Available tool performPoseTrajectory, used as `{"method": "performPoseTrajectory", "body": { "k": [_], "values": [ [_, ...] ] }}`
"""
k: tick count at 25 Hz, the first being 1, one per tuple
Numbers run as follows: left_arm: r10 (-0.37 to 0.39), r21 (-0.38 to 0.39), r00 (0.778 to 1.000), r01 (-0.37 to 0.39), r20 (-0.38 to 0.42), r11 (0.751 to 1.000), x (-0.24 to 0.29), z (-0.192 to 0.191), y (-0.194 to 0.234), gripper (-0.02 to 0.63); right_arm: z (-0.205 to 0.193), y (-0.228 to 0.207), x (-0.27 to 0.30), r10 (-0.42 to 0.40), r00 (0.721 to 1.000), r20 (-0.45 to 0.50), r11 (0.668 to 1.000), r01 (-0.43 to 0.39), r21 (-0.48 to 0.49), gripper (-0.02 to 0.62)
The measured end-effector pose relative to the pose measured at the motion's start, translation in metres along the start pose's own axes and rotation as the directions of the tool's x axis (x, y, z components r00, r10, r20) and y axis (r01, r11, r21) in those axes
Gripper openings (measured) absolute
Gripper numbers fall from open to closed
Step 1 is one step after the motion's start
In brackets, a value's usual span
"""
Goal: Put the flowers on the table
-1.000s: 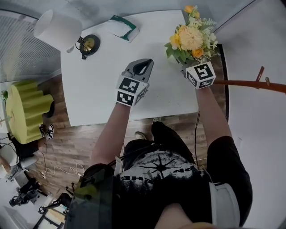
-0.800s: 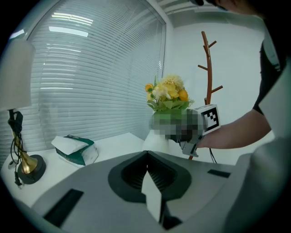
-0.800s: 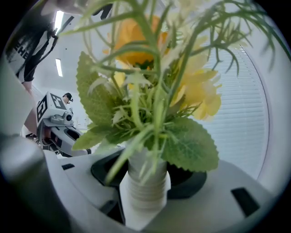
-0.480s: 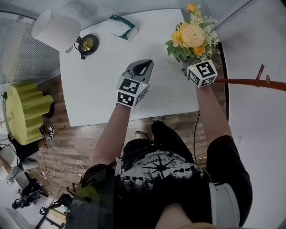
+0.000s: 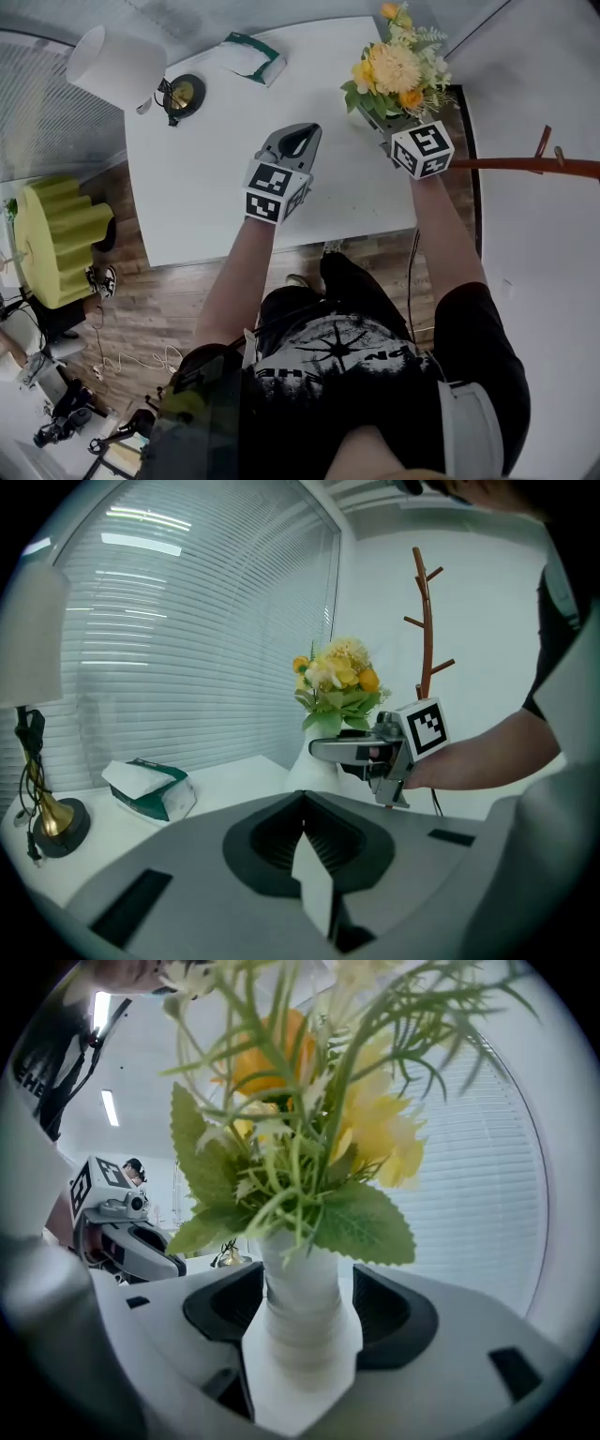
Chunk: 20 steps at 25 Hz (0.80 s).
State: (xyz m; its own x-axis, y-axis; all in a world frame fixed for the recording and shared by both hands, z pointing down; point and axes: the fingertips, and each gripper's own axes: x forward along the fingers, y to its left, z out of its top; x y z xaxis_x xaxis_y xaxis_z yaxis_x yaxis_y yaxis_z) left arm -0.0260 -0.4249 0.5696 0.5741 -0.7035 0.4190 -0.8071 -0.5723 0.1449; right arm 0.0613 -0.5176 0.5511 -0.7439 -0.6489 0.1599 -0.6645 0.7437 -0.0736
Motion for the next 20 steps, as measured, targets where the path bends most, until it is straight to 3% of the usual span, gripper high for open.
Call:
{"method": "performPoseTrajectory", "body": {
  "k": [10,20],
  "values": [
    [0.003,0.028,1.000,-0.004,0.030,1.000,-0.012,0.021,-0.013,0.011,-0.002,0.005,-0.033,-0.022,1.000,-0.013,0.997,0.023,0.073,0.284],
    [0.009,0.034,0.999,-0.011,0.048,0.999,-0.034,0.039,-0.028,0.011,0.016,0.026,-0.077,-0.100,0.994,-0.049,0.995,0.101,0.024,0.279]
  ]
}}
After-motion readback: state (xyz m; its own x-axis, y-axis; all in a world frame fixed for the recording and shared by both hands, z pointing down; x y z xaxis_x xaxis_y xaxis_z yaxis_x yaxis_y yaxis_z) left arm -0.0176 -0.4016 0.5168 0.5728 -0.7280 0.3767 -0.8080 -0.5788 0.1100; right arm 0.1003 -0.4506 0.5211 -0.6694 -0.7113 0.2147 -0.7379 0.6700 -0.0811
